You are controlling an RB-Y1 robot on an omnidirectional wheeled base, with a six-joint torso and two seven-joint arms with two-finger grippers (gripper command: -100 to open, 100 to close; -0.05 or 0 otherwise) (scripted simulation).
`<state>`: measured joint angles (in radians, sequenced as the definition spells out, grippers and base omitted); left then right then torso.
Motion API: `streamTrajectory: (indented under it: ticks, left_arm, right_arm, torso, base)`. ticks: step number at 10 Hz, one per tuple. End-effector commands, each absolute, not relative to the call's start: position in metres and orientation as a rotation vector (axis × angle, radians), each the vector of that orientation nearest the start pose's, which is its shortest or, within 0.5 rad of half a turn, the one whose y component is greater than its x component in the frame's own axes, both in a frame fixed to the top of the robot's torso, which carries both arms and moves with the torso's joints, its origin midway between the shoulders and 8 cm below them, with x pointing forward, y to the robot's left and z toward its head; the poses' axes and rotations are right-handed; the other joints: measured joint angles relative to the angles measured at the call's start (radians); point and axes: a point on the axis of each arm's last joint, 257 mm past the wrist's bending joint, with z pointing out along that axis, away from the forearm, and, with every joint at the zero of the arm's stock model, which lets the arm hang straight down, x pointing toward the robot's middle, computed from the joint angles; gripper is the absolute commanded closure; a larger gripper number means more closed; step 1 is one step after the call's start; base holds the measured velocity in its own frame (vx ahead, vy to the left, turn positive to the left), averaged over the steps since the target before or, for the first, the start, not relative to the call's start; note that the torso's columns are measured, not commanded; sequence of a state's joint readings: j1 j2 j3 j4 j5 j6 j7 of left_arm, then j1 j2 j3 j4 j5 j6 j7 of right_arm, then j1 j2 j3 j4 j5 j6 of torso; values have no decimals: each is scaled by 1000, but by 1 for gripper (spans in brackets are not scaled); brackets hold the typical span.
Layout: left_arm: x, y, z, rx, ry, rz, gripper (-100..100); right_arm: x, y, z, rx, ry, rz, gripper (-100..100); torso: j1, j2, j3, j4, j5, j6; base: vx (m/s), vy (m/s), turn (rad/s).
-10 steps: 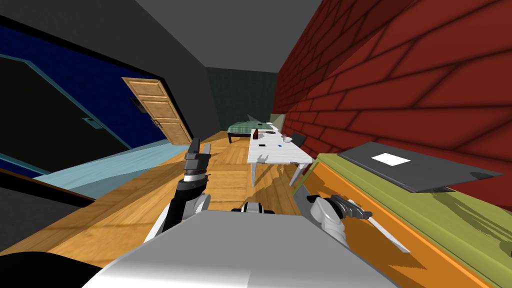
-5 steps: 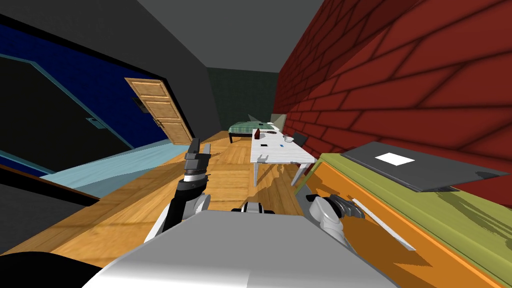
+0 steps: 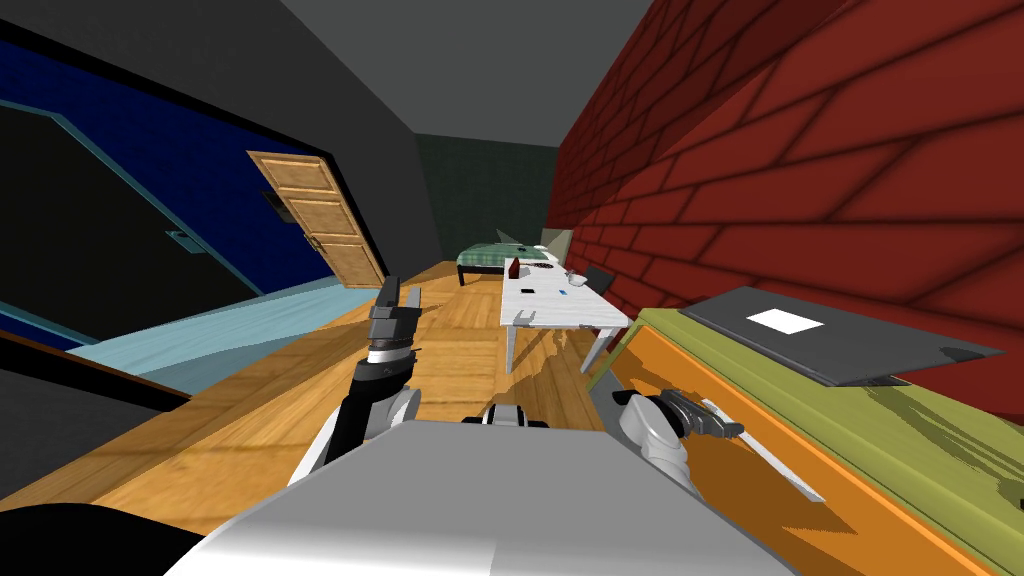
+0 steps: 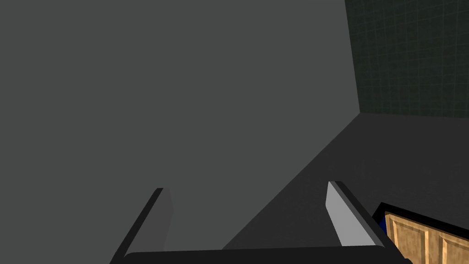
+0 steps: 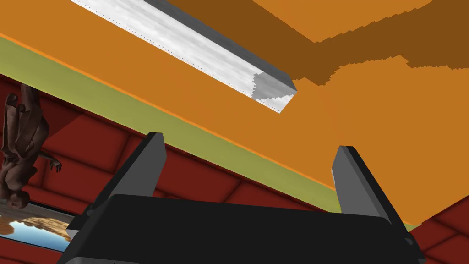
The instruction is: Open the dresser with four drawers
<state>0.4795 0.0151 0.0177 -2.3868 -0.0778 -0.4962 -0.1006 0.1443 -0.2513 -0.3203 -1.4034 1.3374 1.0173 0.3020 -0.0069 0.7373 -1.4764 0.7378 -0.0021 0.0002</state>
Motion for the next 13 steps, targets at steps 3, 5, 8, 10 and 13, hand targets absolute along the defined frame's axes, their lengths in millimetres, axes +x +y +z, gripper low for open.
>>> streamTrajectory:
  ticks: [3, 5, 8, 10, 13]
  left_arm:
    - [322, 265, 76, -464, 600, -1171, 0]
    - [322, 265, 76, -464, 600, -1171, 0]
    - [322, 265, 76, -464, 600, -1172, 0]
    - [322, 265, 76, -464, 600, -1171, 0]
    - [322, 265, 76, -464, 600, -1172, 0]
  right_arm:
    - [246, -661, -286, 819, 1665, -1433, -100]
    - [248, -657, -285, 821, 1666, -1432, 100]
    - [250, -653, -283, 824, 1667, -1431, 100]
    - [250, -648, -287, 824, 1675, -1428, 100]
    - [251, -643, -284, 830, 1667, -1431, 100]
  torso:
    - [9, 1, 1, 1, 3, 0]
    - [12, 2, 1, 1, 4, 0]
    - [13, 3, 2, 1, 4, 2]
    - [4, 3, 1, 3, 6, 2]
    - [11, 4, 2, 1, 4, 2]
  base:
    - [19, -100, -7]
    - [-13, 41, 18]
    - [-15, 198, 1]
    - [-18, 110, 12]
    - [-27, 184, 12]
